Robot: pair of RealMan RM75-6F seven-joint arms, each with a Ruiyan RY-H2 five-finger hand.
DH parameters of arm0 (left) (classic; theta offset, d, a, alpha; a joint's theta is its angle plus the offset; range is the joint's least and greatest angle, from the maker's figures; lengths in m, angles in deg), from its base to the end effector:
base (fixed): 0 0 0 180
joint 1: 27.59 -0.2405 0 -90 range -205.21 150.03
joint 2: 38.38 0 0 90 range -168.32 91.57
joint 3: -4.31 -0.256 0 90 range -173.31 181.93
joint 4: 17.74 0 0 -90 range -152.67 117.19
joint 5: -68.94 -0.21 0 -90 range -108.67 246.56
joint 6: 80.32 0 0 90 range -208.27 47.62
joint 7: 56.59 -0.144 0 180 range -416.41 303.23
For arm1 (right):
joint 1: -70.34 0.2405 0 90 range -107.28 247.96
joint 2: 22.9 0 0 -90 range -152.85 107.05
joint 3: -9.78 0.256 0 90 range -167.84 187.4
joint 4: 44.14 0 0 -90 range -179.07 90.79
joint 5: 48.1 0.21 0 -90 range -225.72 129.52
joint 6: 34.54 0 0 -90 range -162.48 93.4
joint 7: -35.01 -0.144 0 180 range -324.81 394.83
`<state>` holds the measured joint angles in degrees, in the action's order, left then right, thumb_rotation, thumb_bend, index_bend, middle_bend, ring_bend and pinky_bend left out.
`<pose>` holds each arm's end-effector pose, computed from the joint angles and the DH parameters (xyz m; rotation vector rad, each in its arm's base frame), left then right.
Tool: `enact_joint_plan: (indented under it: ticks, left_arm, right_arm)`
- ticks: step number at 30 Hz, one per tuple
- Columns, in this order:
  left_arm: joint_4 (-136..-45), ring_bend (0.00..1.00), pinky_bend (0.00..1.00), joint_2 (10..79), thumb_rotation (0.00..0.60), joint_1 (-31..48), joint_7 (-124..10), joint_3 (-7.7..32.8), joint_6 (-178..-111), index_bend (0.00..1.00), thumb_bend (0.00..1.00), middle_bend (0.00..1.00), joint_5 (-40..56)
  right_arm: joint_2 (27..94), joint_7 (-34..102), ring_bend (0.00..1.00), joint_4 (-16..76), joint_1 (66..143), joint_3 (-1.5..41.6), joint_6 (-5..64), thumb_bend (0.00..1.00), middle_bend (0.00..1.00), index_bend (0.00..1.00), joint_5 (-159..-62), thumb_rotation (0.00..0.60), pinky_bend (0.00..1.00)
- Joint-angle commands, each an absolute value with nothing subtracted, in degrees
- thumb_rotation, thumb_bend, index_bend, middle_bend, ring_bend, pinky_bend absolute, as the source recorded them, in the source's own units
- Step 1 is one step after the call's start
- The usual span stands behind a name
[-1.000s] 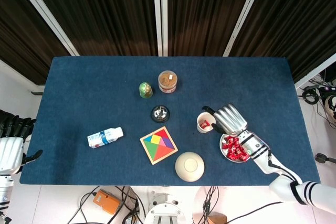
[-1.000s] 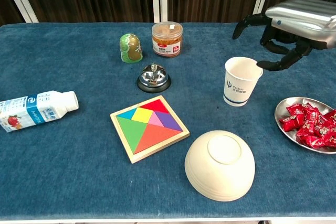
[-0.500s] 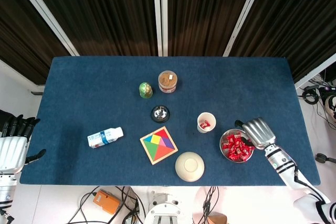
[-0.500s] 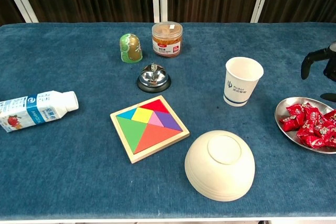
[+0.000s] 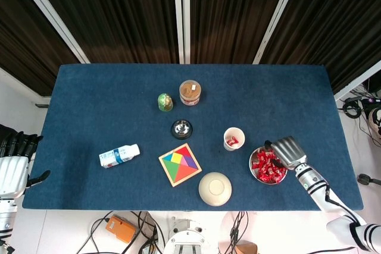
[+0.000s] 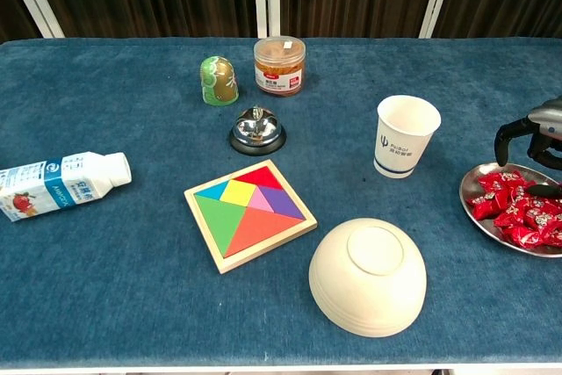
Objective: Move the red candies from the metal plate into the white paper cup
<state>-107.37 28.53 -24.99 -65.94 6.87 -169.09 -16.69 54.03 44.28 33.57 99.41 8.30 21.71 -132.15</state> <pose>-0.3205 0.1676 0.1559 -1.3723 -0.7658 -0.7836 -0.2826 -0.2850 0.0387 1.9848 -0.7983 0.6190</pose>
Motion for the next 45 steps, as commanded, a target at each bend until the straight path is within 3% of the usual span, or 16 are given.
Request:
enact_joint_plan:
  ticks: [1, 11, 18, 29, 36, 45]
  left_arm:
    - [-107.37, 0.05, 0.0, 28.48, 0.6, -24.98, -65.99, 6.89, -169.07, 0.17, 0.0, 0.16, -16.69]
    - [-107.44, 0.05, 0.0, 28.42, 0.6, -25.05, -66.01, 6.94, -169.09, 0.17, 0.0, 0.16, -16.57]
    - [-107.17, 0.05, 0.0, 28.45, 0.6, -25.25, -65.79, 6.9, -169.26, 0.17, 0.0, 0.16, -16.49]
    - [-106.8, 0.05, 0.0, 28.54, 0.6, -25.36, -65.18, 6.96, -169.44, 0.17, 0.0, 0.16, -16.57]
    - [-106.54, 0.05, 0.0, 28.53, 0.6, -25.44, -64.98, 6.96, -169.49, 0.17, 0.0, 0.16, -16.58]
    - [-106.19, 0.05, 0.0, 28.56, 0.6, -25.54, -64.72, 6.98, -169.38, 0.17, 0.0, 0.16, -16.33]
  right_arm:
    - [54.47, 44.37, 1.0, 32.96, 99.47, 8.29, 21.16, 0.44, 0.92, 0.49, -131.8, 0.6, 1.0]
    - [55.79, 43.91, 1.0, 31.4, 99.99, 8.56, 20.02, 0.44, 0.92, 0.51, -131.57, 0.6, 1.0]
    - [56.25, 43.96, 1.0, 31.0, 100.14, 8.81, 20.34, 0.51, 0.92, 0.6, -131.84, 0.6, 1.0]
    - [49.02, 43.36, 1.0, 41.94, 101.08, 13.76, 28.26, 0.52, 0.92, 0.62, -134.75, 0.6, 1.0]
    - [50.93, 44.7, 1.0, 44.57, 105.5, 17.08, 24.56, 0.52, 0.92, 0.61, -133.02, 0.6, 1.0]
    - [56.58, 47.1, 1.0, 42.02, 109.79, 18.04, 19.11, 0.52, 0.92, 0.56, -129.78, 0.6, 1.0]
